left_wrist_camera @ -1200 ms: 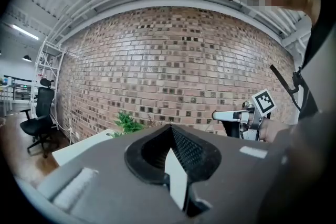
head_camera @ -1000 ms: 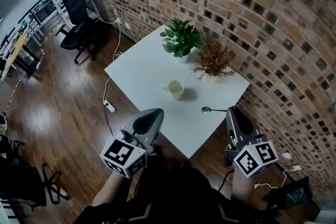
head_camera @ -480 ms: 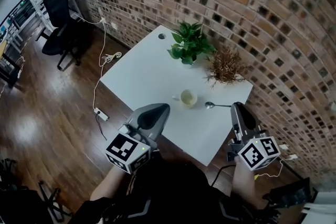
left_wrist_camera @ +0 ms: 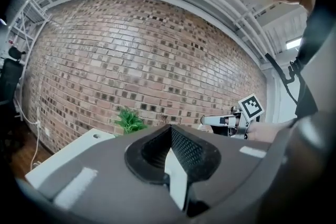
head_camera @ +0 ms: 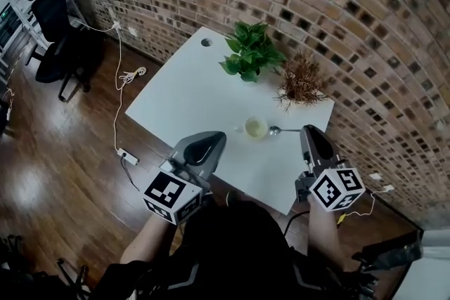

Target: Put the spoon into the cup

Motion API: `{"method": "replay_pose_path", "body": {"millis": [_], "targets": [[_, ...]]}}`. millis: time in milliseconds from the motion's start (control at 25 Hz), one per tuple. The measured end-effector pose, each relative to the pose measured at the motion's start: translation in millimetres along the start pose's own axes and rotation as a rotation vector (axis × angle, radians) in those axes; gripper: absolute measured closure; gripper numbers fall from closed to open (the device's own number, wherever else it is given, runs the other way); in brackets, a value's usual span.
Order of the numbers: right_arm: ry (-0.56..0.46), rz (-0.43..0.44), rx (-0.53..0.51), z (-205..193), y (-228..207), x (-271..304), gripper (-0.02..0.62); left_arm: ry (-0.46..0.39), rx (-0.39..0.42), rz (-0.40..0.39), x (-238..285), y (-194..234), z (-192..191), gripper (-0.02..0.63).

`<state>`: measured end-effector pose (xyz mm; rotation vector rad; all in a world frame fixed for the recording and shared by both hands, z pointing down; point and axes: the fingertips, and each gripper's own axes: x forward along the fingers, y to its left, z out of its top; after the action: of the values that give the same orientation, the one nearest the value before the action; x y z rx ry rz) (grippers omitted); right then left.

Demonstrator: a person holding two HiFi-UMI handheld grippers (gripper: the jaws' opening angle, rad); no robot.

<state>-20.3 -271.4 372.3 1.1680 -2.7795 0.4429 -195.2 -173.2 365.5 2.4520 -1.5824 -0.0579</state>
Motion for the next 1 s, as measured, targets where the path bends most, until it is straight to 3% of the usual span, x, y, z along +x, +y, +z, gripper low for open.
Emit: {"method": "replay_pose_path", "body": {"millis": [160,560,1000], "targets": [[0.016,0.004,0.003,-12,-7,19,0.548,0.027,-0.043,0.032,18,26,-22,0.606],[0.092,0.009,0.072,-64,-49,69,0.548,0.114,-0.008,0.113,59,62,-54,0.606],[0.195,0.023,0.125,-136,-69,103,0.548,0.278,-0.014,0.147,96,81,-127,0.606]]}}
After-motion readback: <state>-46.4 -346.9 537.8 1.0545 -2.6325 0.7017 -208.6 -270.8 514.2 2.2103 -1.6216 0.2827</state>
